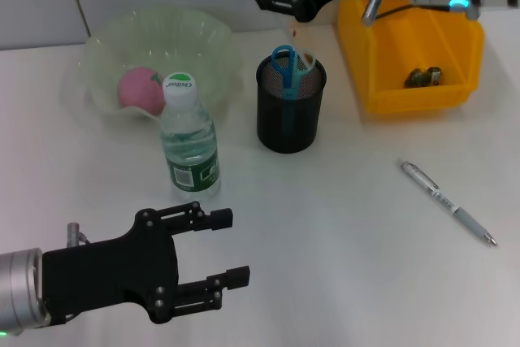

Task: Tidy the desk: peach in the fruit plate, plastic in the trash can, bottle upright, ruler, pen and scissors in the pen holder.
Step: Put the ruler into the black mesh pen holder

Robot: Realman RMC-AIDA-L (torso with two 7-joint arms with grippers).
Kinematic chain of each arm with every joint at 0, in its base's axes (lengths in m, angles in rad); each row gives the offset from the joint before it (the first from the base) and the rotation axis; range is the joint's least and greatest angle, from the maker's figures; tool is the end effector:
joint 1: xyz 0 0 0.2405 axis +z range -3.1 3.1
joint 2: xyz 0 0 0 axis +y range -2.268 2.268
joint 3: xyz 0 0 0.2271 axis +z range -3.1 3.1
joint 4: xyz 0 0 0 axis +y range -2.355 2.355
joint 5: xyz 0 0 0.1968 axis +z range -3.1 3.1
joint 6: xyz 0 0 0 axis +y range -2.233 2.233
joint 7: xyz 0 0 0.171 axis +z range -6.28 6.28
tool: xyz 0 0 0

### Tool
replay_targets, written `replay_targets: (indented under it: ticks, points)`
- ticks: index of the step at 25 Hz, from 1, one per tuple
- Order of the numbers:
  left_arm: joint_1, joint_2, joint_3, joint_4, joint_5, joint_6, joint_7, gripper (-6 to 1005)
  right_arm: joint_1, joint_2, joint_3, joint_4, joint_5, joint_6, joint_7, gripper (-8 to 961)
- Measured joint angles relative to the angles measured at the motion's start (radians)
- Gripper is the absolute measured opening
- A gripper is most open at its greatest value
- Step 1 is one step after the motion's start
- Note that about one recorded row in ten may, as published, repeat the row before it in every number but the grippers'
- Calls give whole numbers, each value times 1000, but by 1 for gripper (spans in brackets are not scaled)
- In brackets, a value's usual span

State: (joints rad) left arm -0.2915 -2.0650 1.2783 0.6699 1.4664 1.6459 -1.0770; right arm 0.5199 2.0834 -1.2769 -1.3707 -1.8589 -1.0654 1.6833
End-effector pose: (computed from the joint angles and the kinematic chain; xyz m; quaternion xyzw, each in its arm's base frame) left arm -0.1975 0.2384 -0.0408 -0.9367 -0.0835 -0.3367 0.0483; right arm 0.0727 0.3824 0.0288 -0.9377 -0.0157 0.1844 0.2940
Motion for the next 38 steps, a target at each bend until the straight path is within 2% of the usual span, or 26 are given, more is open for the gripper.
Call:
replay_targets:
  ticks: [4, 5, 6, 10, 15, 30, 38]
  points:
    - [0, 0, 0, -3, 0, 0, 1, 694, -19, -1, -12, 50, 88, 33, -64, 397]
    - [0, 0, 0, -4, 0, 1, 1, 694, -22, -3, -5, 99, 161, 38, -116, 399]
    - [0, 0, 0, -4, 0, 1, 1, 694, -22, -3, -5, 99, 161, 38, -116, 401]
    - [0, 0, 1, -4, 0, 2, 2, 694, -28, -3, 9, 218, 328, 45, -253, 409]
    - [0, 0, 2, -4, 0, 2, 2, 694, -29, -3, 10, 306, 431, 43, -345, 419]
    - [9, 2, 3, -6, 0, 2, -1, 694, -14, -2, 2, 513, 630, 31, -560, 450]
    - [9, 3, 0, -6, 7, 1, -4, 694, 5, -1, 6, 605, 683, 6, -626, 466]
